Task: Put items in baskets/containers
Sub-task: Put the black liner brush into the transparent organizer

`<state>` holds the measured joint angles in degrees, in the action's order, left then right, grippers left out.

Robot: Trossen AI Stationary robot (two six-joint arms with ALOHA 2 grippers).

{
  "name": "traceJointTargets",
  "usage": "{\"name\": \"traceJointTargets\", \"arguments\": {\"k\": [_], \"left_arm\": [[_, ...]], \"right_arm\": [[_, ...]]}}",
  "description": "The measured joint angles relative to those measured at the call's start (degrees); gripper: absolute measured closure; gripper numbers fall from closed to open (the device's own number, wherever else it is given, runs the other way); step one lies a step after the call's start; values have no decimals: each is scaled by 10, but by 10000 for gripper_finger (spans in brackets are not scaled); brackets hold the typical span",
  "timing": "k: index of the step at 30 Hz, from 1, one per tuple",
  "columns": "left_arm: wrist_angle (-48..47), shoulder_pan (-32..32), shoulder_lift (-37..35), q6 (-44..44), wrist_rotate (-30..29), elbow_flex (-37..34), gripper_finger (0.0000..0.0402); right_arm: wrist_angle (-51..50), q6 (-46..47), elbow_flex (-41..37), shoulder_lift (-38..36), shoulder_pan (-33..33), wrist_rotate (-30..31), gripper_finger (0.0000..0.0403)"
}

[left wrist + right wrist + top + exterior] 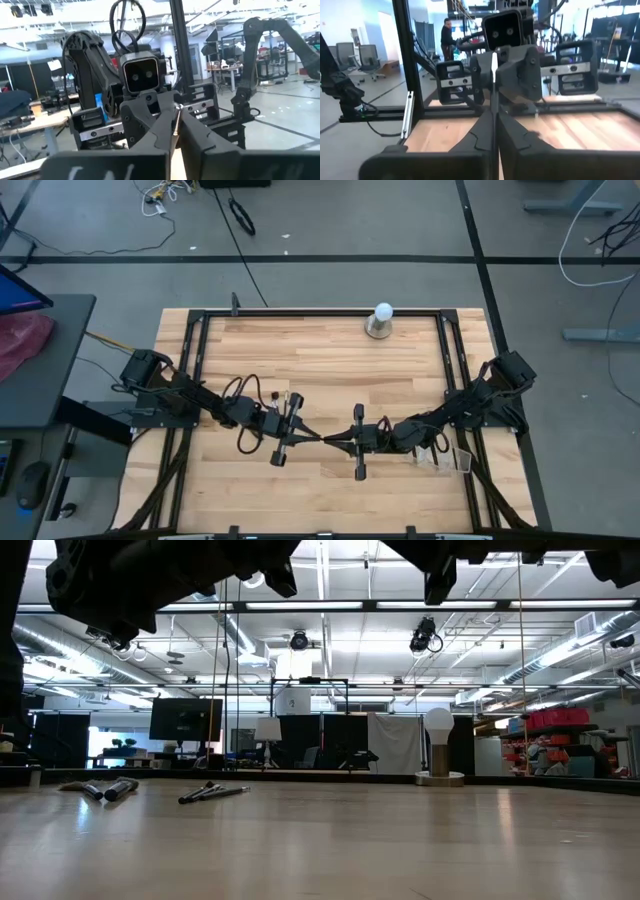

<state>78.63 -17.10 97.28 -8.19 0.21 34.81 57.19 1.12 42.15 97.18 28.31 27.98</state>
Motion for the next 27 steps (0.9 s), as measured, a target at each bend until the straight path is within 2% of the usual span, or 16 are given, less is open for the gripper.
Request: {"name": "traceJointTargets", "arguments": {"k": [3, 7, 12, 15, 17, 20, 27], "left_arm": [[-33, 1, 0, 21, -12, 0, 384], [-92, 11, 0, 55, -33, 1, 384], [-154, 40, 0, 108, -17, 2, 384], [-174, 56, 0, 126, -3, 2, 384], [-182, 64, 0, 136, 4, 2, 384], [-186, 67, 0, 140, 8, 2, 383], [-191, 67, 0, 151, 10, 0, 375]], "right_arm": [[-51, 26, 1, -1, 1, 35, 369], [-180, 75, 5, -13, -2, 51, 318], [-366, 129, 62, -23, -15, 52, 242], [-435, 134, 108, -18, -26, 47, 222], [-471, 134, 128, -18, -32, 47, 226], [-482, 133, 139, -18, -39, 45, 255], [-485, 132, 140, -6, -42, 33, 378]]}}
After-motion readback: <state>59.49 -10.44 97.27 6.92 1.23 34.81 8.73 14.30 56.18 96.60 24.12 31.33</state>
